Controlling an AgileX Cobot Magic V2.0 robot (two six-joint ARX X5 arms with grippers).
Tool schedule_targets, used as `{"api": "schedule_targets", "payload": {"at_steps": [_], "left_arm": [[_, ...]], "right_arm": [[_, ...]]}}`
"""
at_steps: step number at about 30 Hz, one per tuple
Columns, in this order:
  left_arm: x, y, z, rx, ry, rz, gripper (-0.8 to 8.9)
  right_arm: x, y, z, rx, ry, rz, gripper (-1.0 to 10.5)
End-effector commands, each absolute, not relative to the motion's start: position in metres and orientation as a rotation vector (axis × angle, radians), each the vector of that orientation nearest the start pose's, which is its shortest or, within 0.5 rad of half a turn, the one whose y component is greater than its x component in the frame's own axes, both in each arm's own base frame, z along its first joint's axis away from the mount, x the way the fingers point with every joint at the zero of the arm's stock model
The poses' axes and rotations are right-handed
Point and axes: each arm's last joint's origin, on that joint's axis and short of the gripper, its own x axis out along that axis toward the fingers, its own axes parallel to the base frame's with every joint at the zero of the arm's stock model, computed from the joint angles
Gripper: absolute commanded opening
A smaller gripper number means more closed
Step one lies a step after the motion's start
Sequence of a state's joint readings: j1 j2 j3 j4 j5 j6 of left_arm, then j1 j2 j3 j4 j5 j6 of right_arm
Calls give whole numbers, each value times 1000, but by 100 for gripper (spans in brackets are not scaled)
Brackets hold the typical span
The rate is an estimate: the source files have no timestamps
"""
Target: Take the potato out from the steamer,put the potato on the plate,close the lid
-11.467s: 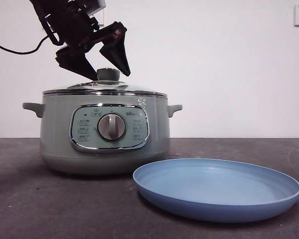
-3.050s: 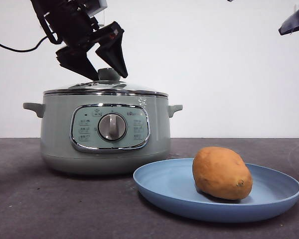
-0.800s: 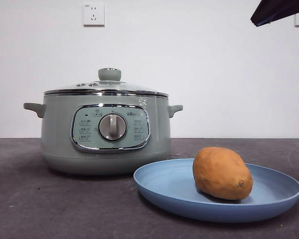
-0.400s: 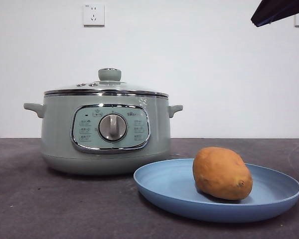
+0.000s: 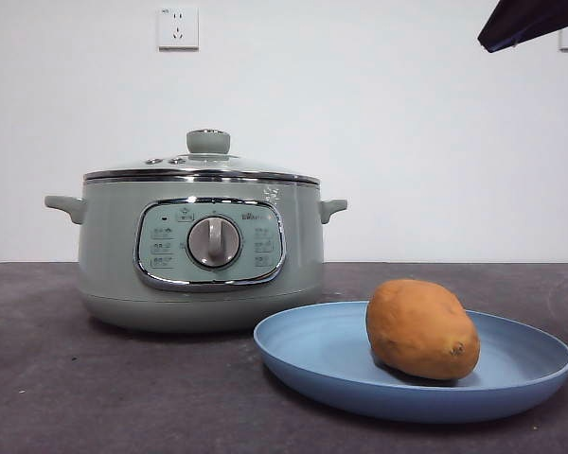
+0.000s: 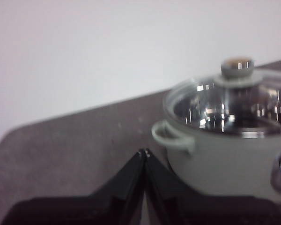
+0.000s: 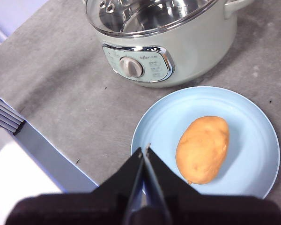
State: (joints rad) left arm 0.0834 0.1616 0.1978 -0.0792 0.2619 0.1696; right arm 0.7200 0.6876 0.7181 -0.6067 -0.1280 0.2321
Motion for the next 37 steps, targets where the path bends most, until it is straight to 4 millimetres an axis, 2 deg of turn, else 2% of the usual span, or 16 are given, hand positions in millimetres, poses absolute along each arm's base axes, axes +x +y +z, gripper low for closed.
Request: {"api": "schedule_targets", "payload": {"at_steps": [1,11,18,24,37], "left_arm": [[99,1,195,126,27,-175,-4],[100,3,158,83,61,-116,-4],[97,4,156,67,78,-73,-4],[96,4,147,58,173,-77,-4],[96,4,148,57,168,-78,-4]], "right_arm": [[102,95,287,44,656,748,1],[102,95,287,43,658,748,1],[102,95,287,43,658,748,1],[102,95,287,43,659,747,1],[102,95,287,42,660,747,1]]}}
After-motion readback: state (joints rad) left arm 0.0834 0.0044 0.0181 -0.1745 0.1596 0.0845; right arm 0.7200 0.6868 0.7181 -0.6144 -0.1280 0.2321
